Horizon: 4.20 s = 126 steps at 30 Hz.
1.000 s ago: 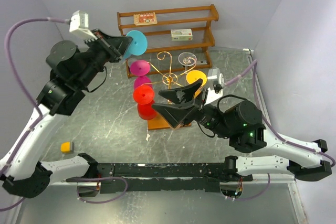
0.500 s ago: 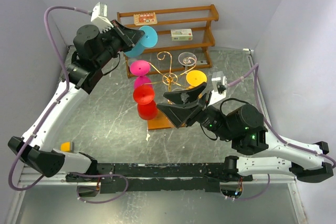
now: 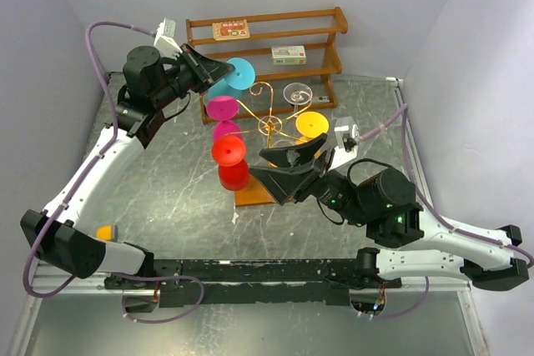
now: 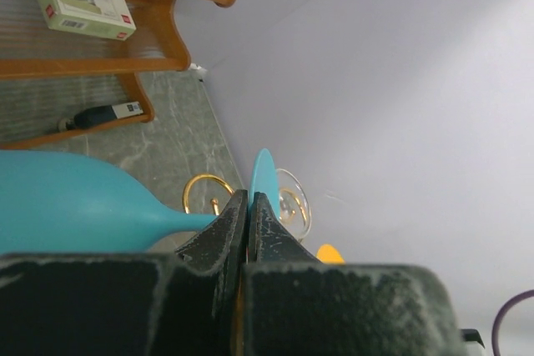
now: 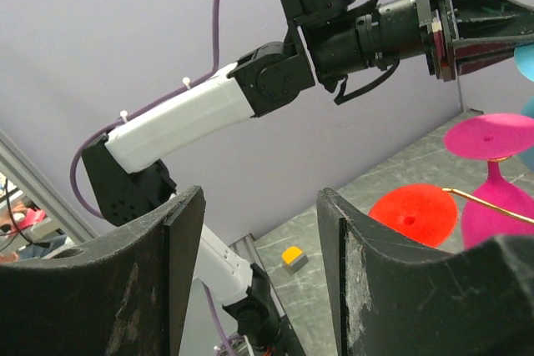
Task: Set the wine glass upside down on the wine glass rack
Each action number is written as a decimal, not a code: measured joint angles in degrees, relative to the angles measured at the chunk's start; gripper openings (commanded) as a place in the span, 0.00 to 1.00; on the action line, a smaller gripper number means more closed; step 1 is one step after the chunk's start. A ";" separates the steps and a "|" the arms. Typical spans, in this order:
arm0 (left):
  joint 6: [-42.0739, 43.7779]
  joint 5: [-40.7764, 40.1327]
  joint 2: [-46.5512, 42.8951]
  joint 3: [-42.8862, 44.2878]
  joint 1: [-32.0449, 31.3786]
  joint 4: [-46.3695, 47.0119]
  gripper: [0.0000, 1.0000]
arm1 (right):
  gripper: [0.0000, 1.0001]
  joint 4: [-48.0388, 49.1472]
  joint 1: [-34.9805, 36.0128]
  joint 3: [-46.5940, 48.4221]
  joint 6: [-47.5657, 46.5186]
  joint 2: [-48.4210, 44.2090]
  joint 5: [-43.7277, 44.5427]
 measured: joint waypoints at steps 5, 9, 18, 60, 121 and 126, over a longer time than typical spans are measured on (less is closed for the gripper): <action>-0.87 2.97 0.00 -0.04 0.33 0.04 0.07 | 0.56 0.61 0.00 -1.11 0.22 -0.15 0.24; -0.87 4.46 0.00 -0.02 0.35 -0.59 0.07 | 0.56 0.72 0.00 -1.11 0.22 0.13 0.22; -1.64 8.24 0.35 0.35 0.35 -2.56 0.07 | 0.56 0.98 0.00 -1.09 0.22 1.01 0.20; -7.89 22.49 14.82 9.38 -0.98 0.61 0.07 | 0.56 3.98 0.00 -3.26 0.17 -2.34 -0.02; 6.25 8.70 14.93 14.40 0.92 -17.40 0.37 | 0.55 3.91 0.00 -4.42 0.68 -4.87 0.44; 8.74 4.98 14.91 16.81 0.94 -21.18 0.48 | 0.56 3.87 0.00 -4.42 0.66 -4.72 0.37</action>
